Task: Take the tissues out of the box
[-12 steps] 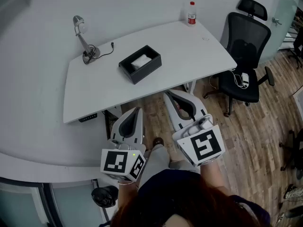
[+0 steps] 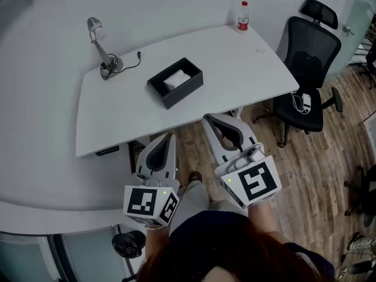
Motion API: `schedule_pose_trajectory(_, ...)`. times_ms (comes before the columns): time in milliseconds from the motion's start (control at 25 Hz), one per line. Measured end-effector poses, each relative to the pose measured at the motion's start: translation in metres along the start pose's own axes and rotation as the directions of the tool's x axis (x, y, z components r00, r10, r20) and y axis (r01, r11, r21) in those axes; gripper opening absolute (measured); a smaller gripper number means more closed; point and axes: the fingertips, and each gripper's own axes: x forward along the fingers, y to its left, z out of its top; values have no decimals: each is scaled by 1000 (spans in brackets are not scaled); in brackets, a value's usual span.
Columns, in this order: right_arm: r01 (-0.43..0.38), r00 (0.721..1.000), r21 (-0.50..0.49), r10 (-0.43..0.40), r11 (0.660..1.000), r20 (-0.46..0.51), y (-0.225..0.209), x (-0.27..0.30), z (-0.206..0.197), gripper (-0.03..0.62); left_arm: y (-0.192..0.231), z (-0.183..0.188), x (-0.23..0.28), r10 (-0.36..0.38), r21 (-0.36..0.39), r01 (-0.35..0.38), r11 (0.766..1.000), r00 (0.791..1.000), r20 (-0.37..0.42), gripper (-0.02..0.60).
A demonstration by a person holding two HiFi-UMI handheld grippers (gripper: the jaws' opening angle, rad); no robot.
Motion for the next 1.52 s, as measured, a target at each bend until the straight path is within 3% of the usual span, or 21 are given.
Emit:
schedule_pose_trajectory(1040,-10,989,-38,5,999,-146,-43,115,-35,21,88,3,84,-2,-39,2,999,1000,-14,21)
schedule_pose_trajectory(1520,-52,962,-59,34,997,-270,-43,164,-63,69,129,3,106,1,-74,-1,997,1000,-1,21)
